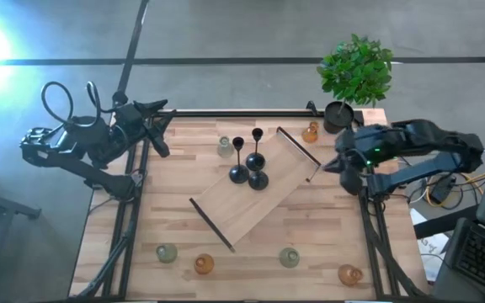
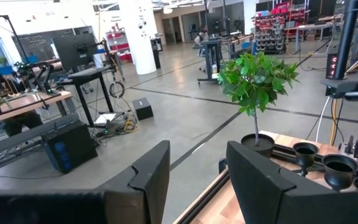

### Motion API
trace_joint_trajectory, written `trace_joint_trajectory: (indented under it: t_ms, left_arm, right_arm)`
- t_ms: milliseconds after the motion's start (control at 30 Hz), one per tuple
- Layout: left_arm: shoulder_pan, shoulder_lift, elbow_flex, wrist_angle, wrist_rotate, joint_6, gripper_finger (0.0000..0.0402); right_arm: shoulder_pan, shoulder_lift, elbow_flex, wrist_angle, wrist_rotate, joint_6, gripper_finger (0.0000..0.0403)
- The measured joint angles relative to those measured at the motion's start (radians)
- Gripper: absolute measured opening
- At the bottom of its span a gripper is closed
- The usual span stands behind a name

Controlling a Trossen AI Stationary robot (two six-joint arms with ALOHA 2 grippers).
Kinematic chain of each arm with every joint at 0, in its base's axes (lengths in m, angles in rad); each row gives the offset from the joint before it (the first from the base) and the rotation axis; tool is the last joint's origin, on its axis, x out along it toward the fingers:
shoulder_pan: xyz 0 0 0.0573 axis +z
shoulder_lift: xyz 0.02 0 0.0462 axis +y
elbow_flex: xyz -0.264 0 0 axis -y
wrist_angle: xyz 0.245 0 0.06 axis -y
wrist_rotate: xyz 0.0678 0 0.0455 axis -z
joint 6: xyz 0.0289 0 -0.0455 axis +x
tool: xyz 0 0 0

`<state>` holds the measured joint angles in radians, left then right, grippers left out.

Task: Pick & Place candle stick holders
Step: Put the top green candle holder on the shelf

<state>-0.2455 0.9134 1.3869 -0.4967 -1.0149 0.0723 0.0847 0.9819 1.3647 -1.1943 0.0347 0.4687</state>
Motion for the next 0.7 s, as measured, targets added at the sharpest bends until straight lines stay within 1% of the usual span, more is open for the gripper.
trace_joint_trajectory:
  t_ms: [167,367,467,533,700]
  left_arm:
    - [0.000,0.000,0.000,0.000,0.000,-0.002,0.0163]
    - [0.000,0.002,0.000,-0.034,0.000,-0.055,0.0163]
    - [0.000,0.007,0.000,-0.075,0.000,-0.094,0.0163]
    - [0.002,0.013,0.000,-0.113,0.000,-0.123,0.0163]
    - [0.009,0.035,0.000,-0.225,0.013,-0.217,0.0163]
  right_arm:
    - [0.051,-0.070,0.000,-0.001,0.085,0.043,0.0008]
    - [0.123,-0.129,-0.026,-0.001,0.270,0.096,0.0008]
    - [0.150,-0.149,-0.052,-0.001,0.332,0.109,0.0008]
    - [0.160,-0.156,-0.068,0.000,0.361,0.110,0.0008]
    - [0.160,-0.157,-0.104,0.001,0.370,0.116,0.0008]
